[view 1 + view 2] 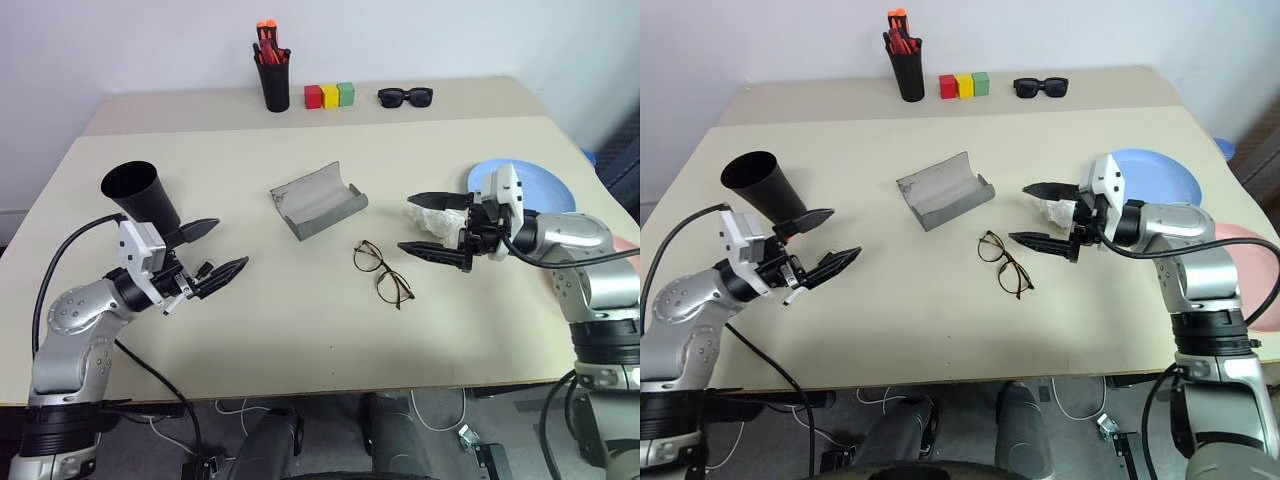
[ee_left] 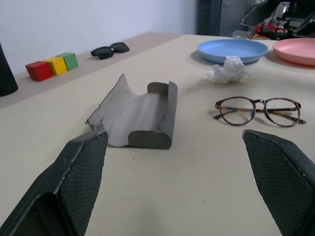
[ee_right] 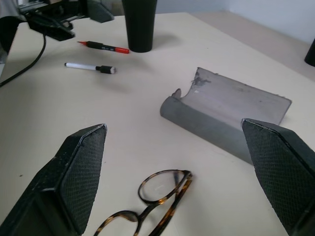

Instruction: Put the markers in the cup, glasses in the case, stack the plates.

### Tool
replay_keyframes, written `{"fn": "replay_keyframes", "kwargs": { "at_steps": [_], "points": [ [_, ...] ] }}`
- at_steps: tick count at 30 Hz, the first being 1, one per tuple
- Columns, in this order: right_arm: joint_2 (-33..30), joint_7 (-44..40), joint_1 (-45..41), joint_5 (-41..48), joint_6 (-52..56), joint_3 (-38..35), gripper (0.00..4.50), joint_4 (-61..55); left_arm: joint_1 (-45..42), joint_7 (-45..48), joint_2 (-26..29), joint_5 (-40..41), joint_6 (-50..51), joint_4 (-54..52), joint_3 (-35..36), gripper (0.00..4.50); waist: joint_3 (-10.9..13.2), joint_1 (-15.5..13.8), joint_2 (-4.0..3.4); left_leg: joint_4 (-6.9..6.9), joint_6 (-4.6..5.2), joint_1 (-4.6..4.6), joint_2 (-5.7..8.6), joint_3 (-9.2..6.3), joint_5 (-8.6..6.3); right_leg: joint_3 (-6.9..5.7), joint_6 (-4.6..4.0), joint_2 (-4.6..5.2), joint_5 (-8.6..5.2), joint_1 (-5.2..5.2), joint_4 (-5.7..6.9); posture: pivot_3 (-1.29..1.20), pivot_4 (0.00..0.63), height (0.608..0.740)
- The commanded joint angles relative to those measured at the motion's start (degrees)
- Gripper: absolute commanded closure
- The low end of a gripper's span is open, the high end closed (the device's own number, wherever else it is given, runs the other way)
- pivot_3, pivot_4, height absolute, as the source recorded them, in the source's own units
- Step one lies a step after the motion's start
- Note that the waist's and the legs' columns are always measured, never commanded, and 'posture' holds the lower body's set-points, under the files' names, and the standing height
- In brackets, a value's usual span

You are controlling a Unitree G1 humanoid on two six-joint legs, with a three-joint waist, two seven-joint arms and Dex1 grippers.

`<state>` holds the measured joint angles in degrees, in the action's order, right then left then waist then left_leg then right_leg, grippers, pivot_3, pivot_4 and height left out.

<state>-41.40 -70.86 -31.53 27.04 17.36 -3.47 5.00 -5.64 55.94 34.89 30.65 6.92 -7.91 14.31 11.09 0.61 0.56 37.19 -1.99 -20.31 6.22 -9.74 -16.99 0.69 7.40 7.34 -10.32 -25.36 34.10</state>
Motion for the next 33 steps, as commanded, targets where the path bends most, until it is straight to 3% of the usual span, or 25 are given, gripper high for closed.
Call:
{"fn": "replay_keyframes", "kwargs": {
  "at_steps": [1, 11, 21, 33],
  "points": [
    [0.19, -0.17, -1.34, -0.33, -1.47, -0.33, 0.02, -0.24, 0.82, -0.03, 0.71, 0.13, -1.12, -0.90, 1.67, 0.00, 0.00, -0.02, 0.00, 0.00, 0.00, 0.00, 0.00, 0.00, 0.00, 0.00, 0.00, 0.00, 0.00, 0.00, 0.00, 0.00, 0.150, 0.740],
    [1.62, 1.61, -0.02, -0.50, -1.53, -0.03, 0.02, -1.67, 3.51, -0.56, 3.39, 1.50, 0.02, -2.98, 6.14, 0.00, 0.00, 0.08, 0.00, 0.00, 0.01, 0.00, -0.02, 0.01, -0.01, 0.02, 0.01, -0.02, 0.02, -0.01, -0.01, 0.00, 0.150, 0.740],
    [5.94, 7.90, 3.96, -0.36, 1.33, 2.05, 0.02, -10.94, 10.29, 1.94, 9.30, 4.45, 2.79, -1.91, 15.29, 0.00, 0.00, -0.23, 0.01, 0.01, -0.02, -0.03, -0.10, 0.03, -0.05, 0.10, -0.01, -0.12, 0.02, -0.07, 0.00, 0.00, 0.150, 0.740],
    [8.59, 14.46, 8.85, -0.76, 0.10, 2.04, 0.02, -17.76, 5.56, -0.33, 19.54, -8.50, 2.63, 21.69, 13.36, 0.00, 0.00, 0.30, 0.00, -0.06, -0.10, 0.07, -0.20, 0.13, -0.13, 0.18, -0.05, -0.40, 0.04, -0.10, 0.00, 0.00, 0.150, 0.740]
  ]
}}
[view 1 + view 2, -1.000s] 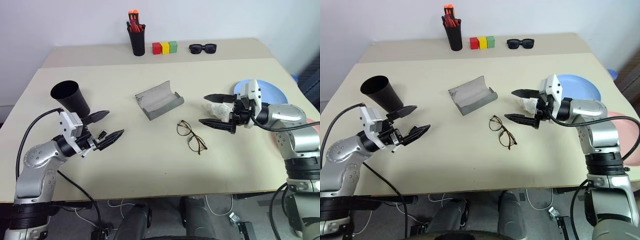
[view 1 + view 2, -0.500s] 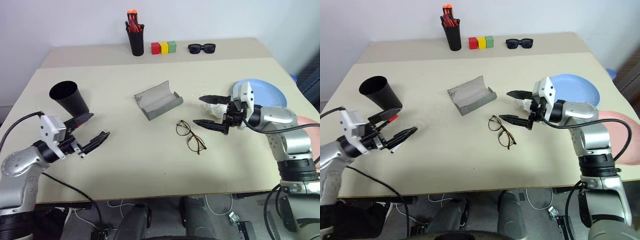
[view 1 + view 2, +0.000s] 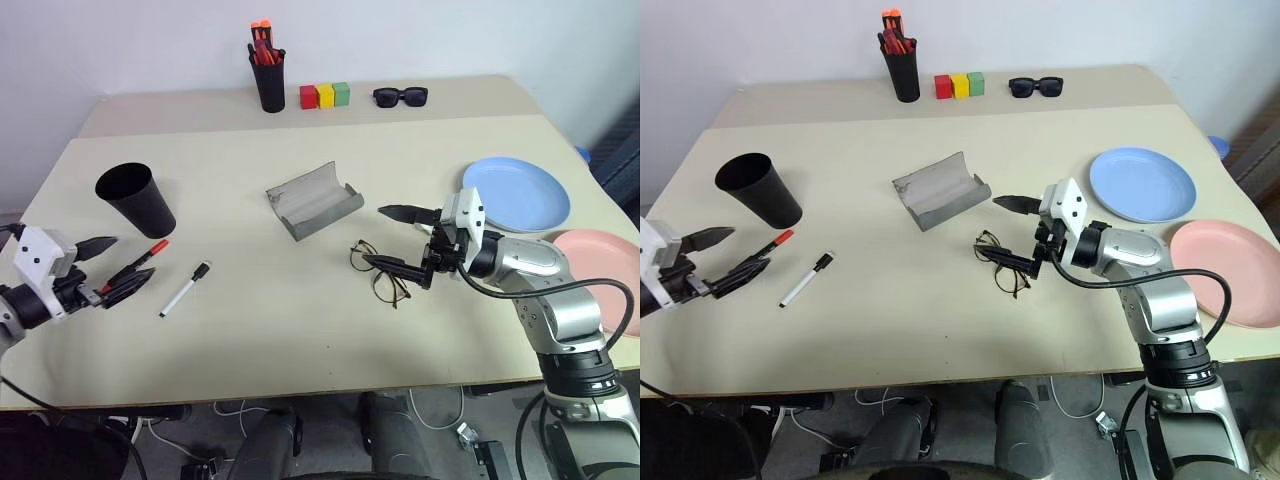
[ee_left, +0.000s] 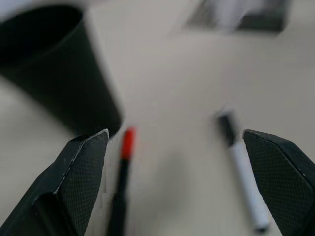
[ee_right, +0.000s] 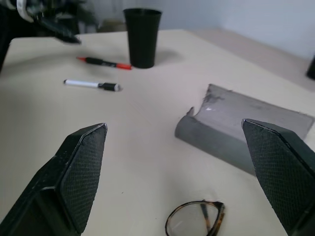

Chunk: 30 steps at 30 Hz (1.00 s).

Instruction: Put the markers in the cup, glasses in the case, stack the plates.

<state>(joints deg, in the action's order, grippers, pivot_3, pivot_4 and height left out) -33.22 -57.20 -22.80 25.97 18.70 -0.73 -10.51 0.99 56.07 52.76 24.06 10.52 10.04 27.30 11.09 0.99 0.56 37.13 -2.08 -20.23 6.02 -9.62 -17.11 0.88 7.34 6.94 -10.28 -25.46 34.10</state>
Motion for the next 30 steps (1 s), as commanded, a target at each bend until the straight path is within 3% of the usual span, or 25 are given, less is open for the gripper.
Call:
{"fn": "replay_keyframes", "kwargs": {
  "at_steps": [1, 8, 13, 20, 23, 30],
  "points": [
    [0.55, 1.20, 0.23, 0.16, -1.24, -0.52, 0.02, -2.41, -1.37, 0.34, 1.86, -2.11, -1.80, 5.06, 0.43, 0.00, 0.00, -0.17, 0.00, 0.00, -0.03, 0.00, -0.01, -0.01, -0.02, 0.00, 0.00, -0.02, 0.00, 0.00, -0.01, 0.00, 0.150, 0.740],
    [1.00, 2.50, 1.75, -0.11, -1.80, -0.19, 0.02, -3.37, -9.22, 0.49, 2.81, -3.41, 5.01, 13.39, -3.64, 0.00, -0.02, -0.52, 0.04, 0.06, -0.05, -0.03, -0.02, -0.06, -0.02, -0.02, -0.01, -0.02, 0.01, 0.01, 0.02, 0.00, 0.150, 0.740],
    [0.97, 3.18, 2.35, -0.12, -1.72, -0.11, 0.02, -3.98, -16.35, 3.01, 2.65, -7.18, 2.88, 21.99, -9.45, 0.00, -0.03, -0.15, 0.05, 0.04, -0.06, 0.00, -0.01, -0.02, -0.03, -0.01, -0.03, -0.04, 0.02, -0.01, 0.02, 0.00, 0.150, 0.740],
    [0.20, 4.10, 2.79, -0.69, -1.25, -0.44, 0.02, -4.87, -22.93, 7.28, 2.16, -9.54, 7.63, 28.29, -15.97, 0.00, -0.03, -0.15, 0.06, 0.06, -0.07, -0.02, -0.02, 0.00, -0.04, -0.01, -0.03, -0.07, 0.03, -0.03, 0.02, 0.00, 0.150, 0.740],
    [-0.26, 4.33, 3.09, -0.64, -1.20, -0.97, 0.00, -5.05, -22.46, 9.81, 2.42, -9.70, 10.14, 27.49, -17.66, 0.89, -0.04, -0.20, 0.06, 0.06, -0.07, -0.01, -0.01, 0.00, -0.04, 0.00, -0.03, -0.06, 0.03, -0.02, 0.03, 0.00, 0.150, 0.740],
    [-0.10, 5.20, 2.94, -1.27, -1.43, -0.63, 0.00, -4.73, -20.46, 12.53, 3.82, -9.69, 15.10, 24.22, -18.67, 4.40, -0.05, -0.13, 0.04, 0.06, -0.07, 0.02, -0.02, 0.01, -0.04, 0.02, -0.03, -0.06, 0.03, -0.01, 0.05, 0.00, 0.150, 0.740]
  ]
}}
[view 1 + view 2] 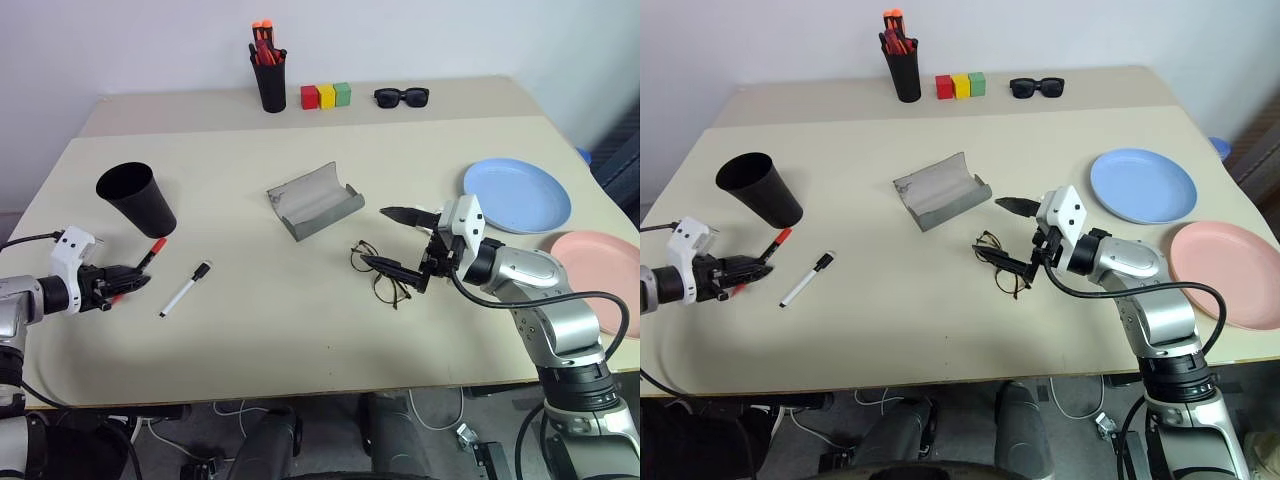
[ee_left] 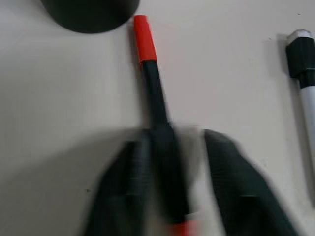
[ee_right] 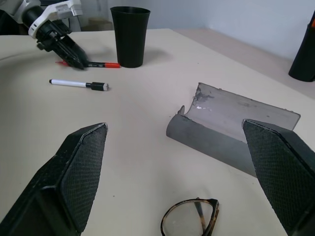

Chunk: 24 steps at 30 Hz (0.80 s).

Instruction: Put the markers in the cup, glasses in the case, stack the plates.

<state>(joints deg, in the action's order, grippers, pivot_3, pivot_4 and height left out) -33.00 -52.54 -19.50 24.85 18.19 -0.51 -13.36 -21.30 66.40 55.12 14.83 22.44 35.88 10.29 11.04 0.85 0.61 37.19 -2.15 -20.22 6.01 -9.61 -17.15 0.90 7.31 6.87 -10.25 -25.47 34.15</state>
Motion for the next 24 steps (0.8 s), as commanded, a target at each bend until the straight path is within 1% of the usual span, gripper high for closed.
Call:
{"fn": "replay_keyframes", "kwargs": {
  "at_steps": [1, 4, 6, 8, 11, 14, 16, 19, 21, 22, 24],
  "points": [
    [-0.26, 0.58, -0.51, -0.24, -1.05, -0.79, 0.00, -1.55, 2.41, 2.83, 2.05, -0.47, 3.86, -2.62, -1.81, 4.48, 0.00, 0.07, -0.01, -0.01, 0.00, 0.00, 0.00, 0.01, 0.00, 0.01, 0.00, 0.00, 0.00, 0.00, 0.00, 0.00, 0.150, 0.740],
    [-0.40, 0.20, -0.69, -0.85, -1.82, -0.55, 0.00, -0.52, 3.99, 4.64, 2.67, 1.20, 6.29, -6.51, -1.05, 4.48, 0.00, 0.17, -0.01, -0.01, 0.01, 0.01, 0.00, 0.03, 0.00, 0.03, 0.00, 0.00, 0.00, 0.00, 0.00, 0.00, 0.150, 0.740],
    [-1.19, -1.24, -0.37, -0.55, -1.44, -0.61, 0.00, -0.10, 5.57, 5.26, 2.29, 2.89, 6.51, -10.93, 0.13, 4.48, 0.00, 0.09, -0.01, -0.01, 0.01, 0.01, -0.01, 0.02, -0.01, 0.03, 0.00, 0.00, 0.00, 0.00, -0.01, 0.00, 0.150, 0.740],
    [-2.23, -3.47, 0.33, 0.84, -0.65, -1.06, 0.00, -0.45, 6.16, 4.24, 1.06, 5.11, 6.87, -15.28, 2.26, 4.48, 0.01, -0.03, -0.01, 0.00, 0.01, -0.01, -0.04, 0.03, -0.01, 0.03, 0.00, 0.00, 0.00, 0.00, -0.01, 0.00, 0.150, 0.740],
    [-2.86, -5.97, 0.58, 4.13, 1.04, -2.03, 0.00, -1.00, 5.00, -0.62, -1.88, 6.56, 3.15, -18.71, 6.17, 4.48, 0.02, -0.35, 0.07, 0.04, 0.00, -0.06, -0.09, -0.04, 0.00, 0.02, 0.00, 0.00, 0.00, 0.00, -0.01, 0.00, 0.150, 0.740],
    [-2.96, -7.36, 0.55, 7.94, 3.93, -2.38, 0.00, -2.73, 4.34, -0.42, -3.96, 11.50, 2.83, -23.28, 9.94, 4.48, 0.01, -0.09, 0.08, 0.07, -0.01, -0.06, -0.20, -0.03, 0.00, 0.02, -0.03, -0.01, 0.03, 0.00, -0.02, 0.00, 0.150, 0.740],
    [-2.34, -6.87, 0.21, 9.01, 5.08, -2.18, 0.00, -2.83, 3.22, -0.61, -5.90, 14.73, 1.65, -25.99, 12.09, 4.48, 0.01, -0.02, 0.08, 0.05, -0.01, -0.04, -0.23, 0.01, 0.00, 0.02, -0.03, -0.01, 0.03, -0.01, -0.03, 0.00, 0.150, 0.740],
    [-1.64, -5.92, -0.30, 7.65, 4.25, -1.26, 0.00, -1.77, 1.21, -1.57, -9.06, 19.11, 0.66, -29.41, 14.67, 4.48, 0.01, -0.13, 0.08, 0.05, -0.02, -0.04, -0.23, 0.03, 0.00, 0.03, -0.03, -0.01, 0.03, 0.00, -0.04, 0.00, 0.150, 0.740],
    [-1.04, -5.33, -0.77, 7.55, 4.08, -1.18, 0.00, -1.28, -2.09, -3.08, -11.57, 22.04, -0.12, -29.69, 16.24, 4.48, 0.01, -0.19, 0.08, 0.06, -0.02, -0.05, -0.23, 0.02, 0.00, 0.02, -0.04, -0.01, 0.03, 0.00, -0.04, 0.00, 0.150, 0.740],
    [-0.95, -5.22, -0.98, 7.58, 4.15, -1.14, 0.00, -1.15, -4.30, -4.88, -12.72, 22.62, -0.94, -28.58, 17.08, 4.48, 0.00, -0.20, 0.10, 0.08, -0.02, -0.05, -0.23, 0.02, 0.00, 0.02, -0.04, -0.01, 0.04, 0.00, -0.03, 0.00, 0.150, 0.740],
    [-1.06, -5.33, -1.25, 7.55, 4.27, -1.10, 0.00, -0.81, -8.50, -8.57, -15.01, 20.80, -7.97, -25.24, 18.35, 4.48, 0.00, -0.32, 0.10, 0.12, -0.03, -0.05, -0.22, 0.02, 0.00, 0.02, -0.04, -0.02, 0.06, 0.01, -0.03, 0.00, 0.150, 0.740]
  ]
}}
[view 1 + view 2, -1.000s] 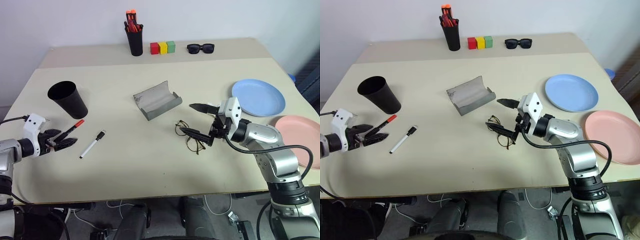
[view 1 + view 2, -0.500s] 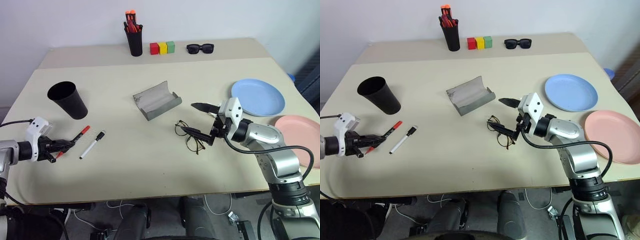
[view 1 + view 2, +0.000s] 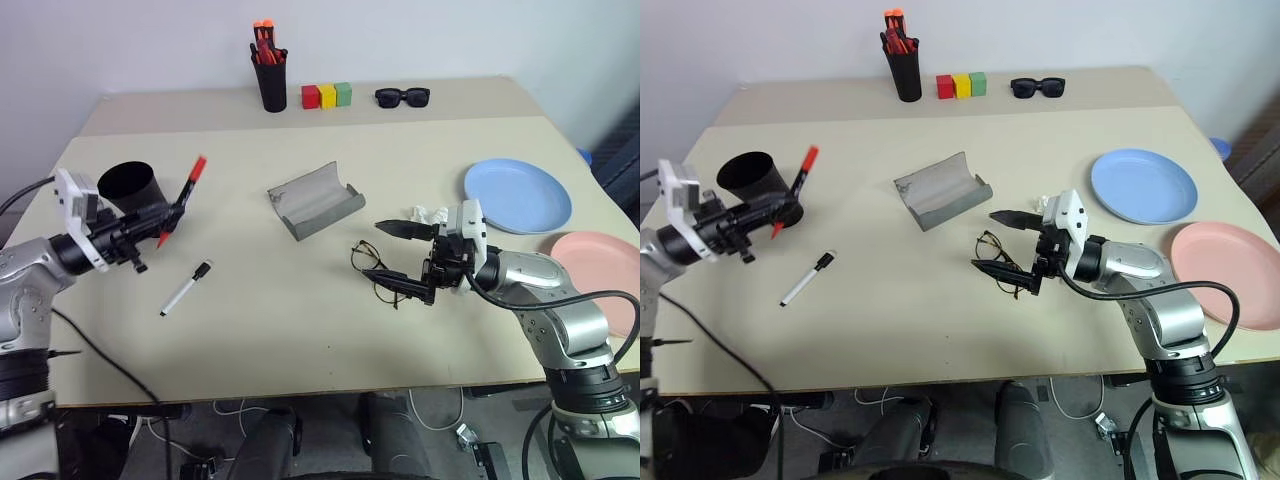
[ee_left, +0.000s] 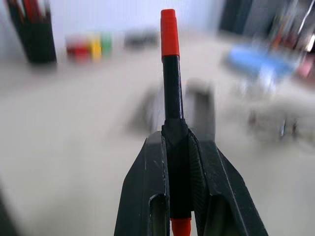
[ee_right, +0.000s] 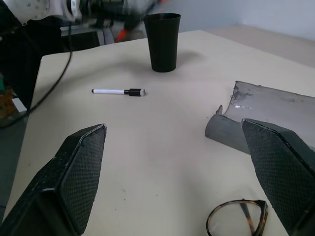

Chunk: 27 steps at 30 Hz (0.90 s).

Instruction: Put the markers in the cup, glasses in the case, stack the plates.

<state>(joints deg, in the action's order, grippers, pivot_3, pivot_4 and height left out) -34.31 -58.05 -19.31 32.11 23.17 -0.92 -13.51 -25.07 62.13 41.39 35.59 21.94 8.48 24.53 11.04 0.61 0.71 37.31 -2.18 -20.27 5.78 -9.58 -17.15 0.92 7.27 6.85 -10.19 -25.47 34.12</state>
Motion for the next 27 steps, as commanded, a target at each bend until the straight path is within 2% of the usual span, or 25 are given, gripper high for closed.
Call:
{"fn": "replay_keyframes", "kwargs": {
  "at_steps": [1, 7, 12, 19, 27],
  "points": [
    [0.12, 0.10, -1.56, -0.06, -1.00, -0.61, 0.00, -0.45, -7.05, -6.99, -1.91, -1.06, -9.95, 4.67, 4.78, 4.48, 0.00, -0.11, 0.01, 0.03, -0.02, -0.02, 0.01, -0.01, 0.01, -0.01, 0.00, 0.00, 0.02, 0.00, -0.01, 0.00, 0.150, 0.740],
    [0.46, 0.52, -1.91, -0.52, -1.12, -0.33, 0.00, -0.27, -16.23, -19.57, -3.31, -8.49, -27.20, 19.11, 5.87, 4.48, -0.01, 0.10, 0.02, 0.01, -0.04, 0.01, 0.16, 0.03, 0.02, 0.02, 0.01, -0.02, 0.06, -0.01, -0.06, 0.00, 0.150, 0.740],
    [0.47, 0.95, -1.93, -0.64, -1.04, -0.25, 0.00, -0.61, -22.22, -27.26, -4.59, -10.26, -33.38, 32.21, 5.87, 4.48, -0.02, -0.05, 0.04, 0.08, -0.03, -0.04, 0.20, 0.01, 0.02, 0.01, 0.06, -0.02, 0.10, 0.00, -0.07, 0.00, 0.150, 0.740],
    [0.23, 1.50, -1.90, -0.63, -0.74, -0.61, 0.00, -1.12, -22.70, -27.28, -6.94, -11.96, -40.83, 41.58, 4.62, 4.48, -0.02, -0.01, 0.05, 0.14, -0.03, -0.08, 0.24, -0.01, 0.02, 0.02, 0.11, -0.01, 0.15, 0.01, -0.06, 0.00, 0.150, 0.740],
    [-0.01, 2.13, -1.49, -1.54, -1.44, -0.67, 0.00, -1.26, -20.70, -25.43, -7.49, -12.85, -42.45, 43.54, 2.90, 4.48, -0.02, 0.15, 0.05, 0.13, -0.02, -0.07, 0.24, 0.00, 0.01, 0.02, 0.10, -0.01, 0.17, 0.00, -0.05, 0.00, 0.150, 0.740]
  ]
}}
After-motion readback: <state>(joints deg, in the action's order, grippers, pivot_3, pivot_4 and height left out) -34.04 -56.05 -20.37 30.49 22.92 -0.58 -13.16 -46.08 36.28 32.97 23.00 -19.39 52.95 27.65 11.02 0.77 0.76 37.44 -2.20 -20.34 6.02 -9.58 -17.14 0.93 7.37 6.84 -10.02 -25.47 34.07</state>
